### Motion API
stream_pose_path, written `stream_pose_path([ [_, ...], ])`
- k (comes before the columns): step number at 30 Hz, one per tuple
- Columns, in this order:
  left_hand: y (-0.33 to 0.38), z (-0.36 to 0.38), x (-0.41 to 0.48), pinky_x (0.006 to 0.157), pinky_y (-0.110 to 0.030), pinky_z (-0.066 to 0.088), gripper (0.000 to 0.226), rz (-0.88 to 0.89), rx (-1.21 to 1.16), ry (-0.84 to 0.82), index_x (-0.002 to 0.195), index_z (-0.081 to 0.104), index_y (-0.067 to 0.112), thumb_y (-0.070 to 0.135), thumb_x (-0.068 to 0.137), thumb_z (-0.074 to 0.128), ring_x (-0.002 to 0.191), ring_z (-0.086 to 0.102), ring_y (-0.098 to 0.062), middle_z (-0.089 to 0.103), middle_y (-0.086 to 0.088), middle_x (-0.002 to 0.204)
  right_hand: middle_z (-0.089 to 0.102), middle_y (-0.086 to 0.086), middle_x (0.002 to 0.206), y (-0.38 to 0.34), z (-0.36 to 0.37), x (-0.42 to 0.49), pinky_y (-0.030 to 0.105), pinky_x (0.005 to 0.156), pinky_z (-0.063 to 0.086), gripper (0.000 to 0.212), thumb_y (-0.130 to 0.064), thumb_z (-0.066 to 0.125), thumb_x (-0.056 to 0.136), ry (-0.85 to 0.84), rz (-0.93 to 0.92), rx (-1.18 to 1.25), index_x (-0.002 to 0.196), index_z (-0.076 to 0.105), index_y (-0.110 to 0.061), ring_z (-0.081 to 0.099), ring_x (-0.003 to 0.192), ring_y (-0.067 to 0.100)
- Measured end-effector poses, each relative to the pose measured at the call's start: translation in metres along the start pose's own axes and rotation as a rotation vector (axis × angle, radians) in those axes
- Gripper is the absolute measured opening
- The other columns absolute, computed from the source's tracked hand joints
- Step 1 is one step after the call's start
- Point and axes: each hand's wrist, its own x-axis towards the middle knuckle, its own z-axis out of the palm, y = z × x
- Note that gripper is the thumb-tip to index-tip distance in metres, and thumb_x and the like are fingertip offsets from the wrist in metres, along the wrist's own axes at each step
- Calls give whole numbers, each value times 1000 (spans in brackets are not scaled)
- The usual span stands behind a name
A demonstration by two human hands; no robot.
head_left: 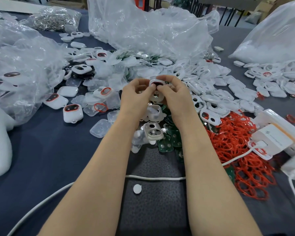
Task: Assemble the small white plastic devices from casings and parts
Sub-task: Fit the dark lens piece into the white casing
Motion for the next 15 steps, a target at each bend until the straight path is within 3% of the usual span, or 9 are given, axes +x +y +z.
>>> stream_pose_path([
  [3,6,-3,0,58,-17,49,4,-127,-271,-87,89,62,14,10,91,63,63,63,-5,68,2,74,71,5,90,-5,-6,0,27,69,56,14,-12,55,94,-94,83,245,95,69,-14,67,77,14],
  [6,8,-5,-1,58,-17,51,7,-202,-438,-169,87,61,13,9,92,61,61,64,-5,69,4,69,72,5,80,-7,-10,0,26,65,57,32,-20,52,97,-114,168,384,77,75,-15,68,70,15],
  [11,3,-3,1,53,-16,42,10,-65,18,17,83,58,24,18,88,63,60,53,-6,59,8,70,70,3,75,-7,-8,-3,25,63,57,20,-17,51,98,-191,218,351,90,68,-14,66,66,14],
  [15,6,-5,0,61,-25,46,9,-157,-202,-25,83,59,19,14,88,64,64,57,-12,62,0,77,70,5,74,-8,-6,-3,22,60,56,15,-8,51,97,-169,260,429,93,65,-9,67,64,13],
])
